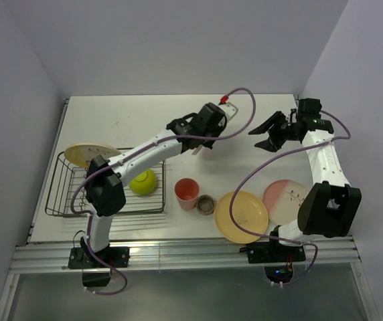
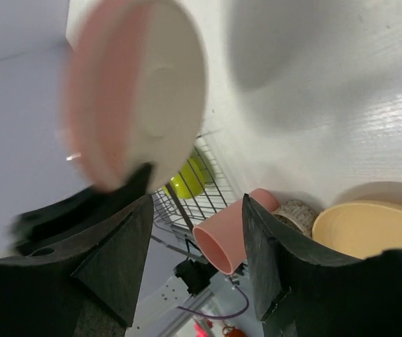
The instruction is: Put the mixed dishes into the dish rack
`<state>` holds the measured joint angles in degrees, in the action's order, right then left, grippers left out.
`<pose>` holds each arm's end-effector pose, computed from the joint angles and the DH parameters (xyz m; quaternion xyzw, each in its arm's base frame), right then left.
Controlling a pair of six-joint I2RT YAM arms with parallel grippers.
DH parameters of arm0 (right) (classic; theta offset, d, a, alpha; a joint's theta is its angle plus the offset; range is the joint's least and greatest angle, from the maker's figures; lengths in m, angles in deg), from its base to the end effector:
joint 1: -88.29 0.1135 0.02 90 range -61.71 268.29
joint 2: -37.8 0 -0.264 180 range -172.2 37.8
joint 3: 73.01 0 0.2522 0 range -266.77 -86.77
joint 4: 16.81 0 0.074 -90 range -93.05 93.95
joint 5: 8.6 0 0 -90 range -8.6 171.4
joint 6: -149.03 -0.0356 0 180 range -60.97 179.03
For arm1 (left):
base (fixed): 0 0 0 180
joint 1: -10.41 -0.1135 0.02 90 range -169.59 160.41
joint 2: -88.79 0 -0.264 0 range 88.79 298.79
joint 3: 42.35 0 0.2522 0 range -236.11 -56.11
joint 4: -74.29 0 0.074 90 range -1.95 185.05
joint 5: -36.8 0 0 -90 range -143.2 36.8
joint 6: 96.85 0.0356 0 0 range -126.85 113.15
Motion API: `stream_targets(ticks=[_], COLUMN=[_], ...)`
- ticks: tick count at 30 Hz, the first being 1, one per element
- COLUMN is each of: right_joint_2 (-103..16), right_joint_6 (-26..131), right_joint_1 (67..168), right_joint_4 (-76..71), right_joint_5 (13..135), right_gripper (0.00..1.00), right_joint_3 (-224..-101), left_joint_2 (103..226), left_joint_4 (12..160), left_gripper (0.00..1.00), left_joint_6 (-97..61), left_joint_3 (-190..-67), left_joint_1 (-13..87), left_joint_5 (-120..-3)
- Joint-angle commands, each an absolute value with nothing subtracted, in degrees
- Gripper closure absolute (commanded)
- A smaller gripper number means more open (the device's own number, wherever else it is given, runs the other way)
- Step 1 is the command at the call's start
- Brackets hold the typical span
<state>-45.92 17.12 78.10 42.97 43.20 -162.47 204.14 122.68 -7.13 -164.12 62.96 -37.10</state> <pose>0.3011 -0.0317 0.3186 0.3040 0.8519 0.3791 0.1955 0.2900 -0.3624 0.3079 0.3472 0.8371 -0.0647 0.4178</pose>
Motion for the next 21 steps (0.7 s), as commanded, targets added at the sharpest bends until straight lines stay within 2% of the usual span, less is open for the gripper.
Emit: stream_targets(ticks=[1, 8, 13, 17, 21], right_joint_2=[-43.9, -42.3, -41.7, -41.7, -41.0], right_joint_6=[15.7, 15.7, 16.1, 14.8, 13.8], right_joint_1=[77.2, 77.3, 79.0, 81.7, 84.3], right_joint_4=[40.8, 38.5, 37.8, 36.4, 34.7], right_joint_5=[42.6, 41.7, 41.8, 41.3, 41.8], right_gripper=[0.39, 0.4, 0.4, 0.4, 0.4], right_joint_3=[-157.2, -153.1, -153.3, -153.9, -153.2], left_joint_2=[194.5, 188.1, 179.4, 169.5, 163.2], left_joint_4=[116.5, 117.7, 119.6, 119.2, 127.0], left_gripper=[1.0, 1.0, 1.0, 1.0, 1.0], left_joint_6=[-13.4, -20.8, -32.9, -42.4, -53.0], left_joint_3=[-171.5, -176.4, -177.0, -170.6, -171.7], left_joint_1=[60.0, 55.9, 50.6, 48.6, 48.6], left_joint_5=[-39.8, -43.4, -42.0, -36.3, -26.6])
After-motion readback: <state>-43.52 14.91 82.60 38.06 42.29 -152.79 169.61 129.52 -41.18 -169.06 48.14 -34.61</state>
